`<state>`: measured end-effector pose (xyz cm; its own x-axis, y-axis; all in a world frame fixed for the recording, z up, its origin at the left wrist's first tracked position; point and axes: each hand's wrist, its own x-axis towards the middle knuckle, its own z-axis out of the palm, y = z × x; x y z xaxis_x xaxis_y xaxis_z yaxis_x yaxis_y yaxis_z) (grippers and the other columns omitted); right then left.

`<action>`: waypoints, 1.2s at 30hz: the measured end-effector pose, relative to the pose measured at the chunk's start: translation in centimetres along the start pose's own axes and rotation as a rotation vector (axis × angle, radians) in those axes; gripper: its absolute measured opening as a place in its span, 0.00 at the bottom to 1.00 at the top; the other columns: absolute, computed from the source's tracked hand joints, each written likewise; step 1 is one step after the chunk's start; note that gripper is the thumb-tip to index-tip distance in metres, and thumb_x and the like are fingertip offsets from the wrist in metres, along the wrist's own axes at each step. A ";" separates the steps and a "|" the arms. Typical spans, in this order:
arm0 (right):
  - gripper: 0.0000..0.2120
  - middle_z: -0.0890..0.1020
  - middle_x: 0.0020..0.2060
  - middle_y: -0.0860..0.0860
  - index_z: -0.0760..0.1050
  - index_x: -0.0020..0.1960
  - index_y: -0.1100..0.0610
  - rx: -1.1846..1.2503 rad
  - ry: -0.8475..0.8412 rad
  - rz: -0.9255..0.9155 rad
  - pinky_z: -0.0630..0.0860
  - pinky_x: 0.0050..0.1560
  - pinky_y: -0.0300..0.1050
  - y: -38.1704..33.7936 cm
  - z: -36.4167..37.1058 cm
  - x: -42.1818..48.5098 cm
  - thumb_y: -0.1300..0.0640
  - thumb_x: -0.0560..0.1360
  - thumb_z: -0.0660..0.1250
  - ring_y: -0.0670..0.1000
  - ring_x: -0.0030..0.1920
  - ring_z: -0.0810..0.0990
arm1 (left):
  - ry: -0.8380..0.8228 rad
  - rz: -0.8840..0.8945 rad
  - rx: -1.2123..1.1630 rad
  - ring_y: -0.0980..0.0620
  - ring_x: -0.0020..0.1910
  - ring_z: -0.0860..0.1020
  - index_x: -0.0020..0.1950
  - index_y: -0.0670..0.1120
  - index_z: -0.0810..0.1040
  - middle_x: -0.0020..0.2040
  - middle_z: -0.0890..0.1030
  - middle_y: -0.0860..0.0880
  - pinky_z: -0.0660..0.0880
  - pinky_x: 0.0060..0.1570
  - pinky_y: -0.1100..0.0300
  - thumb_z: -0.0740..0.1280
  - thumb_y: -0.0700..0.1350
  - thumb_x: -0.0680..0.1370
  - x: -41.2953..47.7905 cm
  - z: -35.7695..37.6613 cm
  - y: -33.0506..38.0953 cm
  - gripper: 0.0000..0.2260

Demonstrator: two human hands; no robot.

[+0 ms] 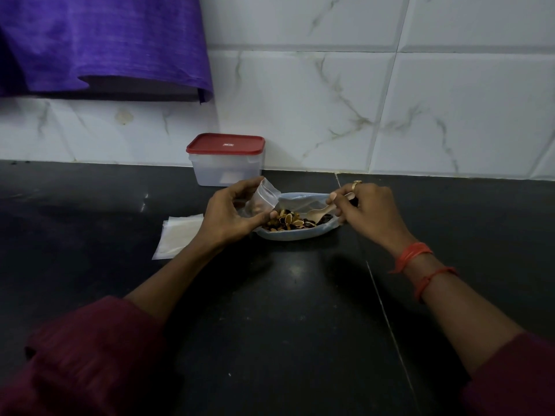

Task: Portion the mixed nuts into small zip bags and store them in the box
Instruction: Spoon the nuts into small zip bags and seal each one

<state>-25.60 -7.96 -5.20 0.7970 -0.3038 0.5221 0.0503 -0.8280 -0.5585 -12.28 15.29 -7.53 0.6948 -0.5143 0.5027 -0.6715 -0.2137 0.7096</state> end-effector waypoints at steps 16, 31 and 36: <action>0.07 0.83 0.30 0.52 0.85 0.46 0.58 0.406 -0.008 0.373 0.83 0.36 0.42 0.3 1.3 -0.2 0.61 0.79 0.69 0.47 0.31 0.84 | -0.006 0.012 -0.001 0.57 0.63 0.76 0.72 0.49 0.73 0.66 0.78 0.50 0.73 0.55 0.71 0.79 0.49 0.69 0.0 0.1 -0.1 0.33; 0.09 0.86 0.34 0.56 0.81 0.55 0.66 0.669 -0.016 0.649 0.79 0.28 0.39 -0.8 3.2 -0.6 0.61 0.79 0.69 0.50 0.33 0.86 | -0.015 0.012 0.013 0.56 0.63 0.76 0.72 0.50 0.72 0.66 0.78 0.50 0.71 0.53 0.75 0.78 0.50 0.70 0.2 0.3 -0.3 0.32; 0.08 0.86 0.36 0.58 0.81 0.54 0.65 0.679 0.041 0.650 0.79 0.29 0.38 -1.1 3.0 -0.7 0.61 0.79 0.68 0.50 0.33 0.86 | -0.020 0.025 0.006 0.54 0.63 0.77 0.72 0.49 0.72 0.66 0.78 0.49 0.75 0.60 0.63 0.78 0.50 0.70 0.1 0.1 -0.3 0.32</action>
<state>-24.41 -5.42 -6.86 0.7708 -0.6371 -0.0089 -0.0462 -0.0419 -0.9981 -11.97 15.26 -7.74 0.6727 -0.5361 0.5100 -0.6900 -0.2055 0.6940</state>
